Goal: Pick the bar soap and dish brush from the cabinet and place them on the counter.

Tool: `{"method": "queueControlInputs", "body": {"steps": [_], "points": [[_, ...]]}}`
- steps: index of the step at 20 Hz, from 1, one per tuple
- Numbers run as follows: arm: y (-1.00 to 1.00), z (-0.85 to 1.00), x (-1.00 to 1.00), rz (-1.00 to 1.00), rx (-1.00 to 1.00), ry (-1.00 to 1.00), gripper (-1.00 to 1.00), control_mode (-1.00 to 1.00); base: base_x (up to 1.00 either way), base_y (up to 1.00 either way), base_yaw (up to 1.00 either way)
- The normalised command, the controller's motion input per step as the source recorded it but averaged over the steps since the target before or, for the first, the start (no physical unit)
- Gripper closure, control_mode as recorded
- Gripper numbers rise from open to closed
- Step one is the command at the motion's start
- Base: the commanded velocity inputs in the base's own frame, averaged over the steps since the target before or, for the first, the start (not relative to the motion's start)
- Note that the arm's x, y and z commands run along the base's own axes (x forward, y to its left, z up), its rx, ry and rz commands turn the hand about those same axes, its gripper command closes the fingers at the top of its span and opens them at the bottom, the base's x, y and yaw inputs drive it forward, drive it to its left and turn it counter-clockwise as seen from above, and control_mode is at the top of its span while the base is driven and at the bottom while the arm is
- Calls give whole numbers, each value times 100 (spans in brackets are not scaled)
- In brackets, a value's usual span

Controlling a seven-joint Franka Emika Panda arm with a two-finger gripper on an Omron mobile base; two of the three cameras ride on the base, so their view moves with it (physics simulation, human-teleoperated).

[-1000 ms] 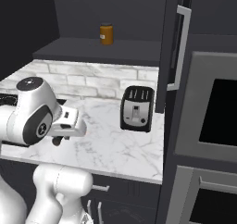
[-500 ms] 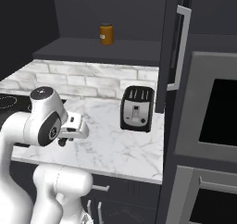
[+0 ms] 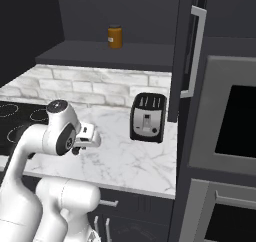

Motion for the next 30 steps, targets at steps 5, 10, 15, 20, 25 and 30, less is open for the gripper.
{"method": "queueControlInputs", "body": {"steps": [5,10,15,20,25,30], "points": [[-6,-41,71,-2,0,2,100,-100,0,0,0],[-7,-44,66,-1,-1,2,100,-100,0,0,0],[-6,-42,59,-1,-1,2,100,-100,0,0,0],[-9,-39,54,-1,-1,2,100,-100,0,0,0],[-10,-51,42,0,0,1,100,-100,0,0,0],[-5,-43,33,0,0,0,100,-100,0,0,0]]}}
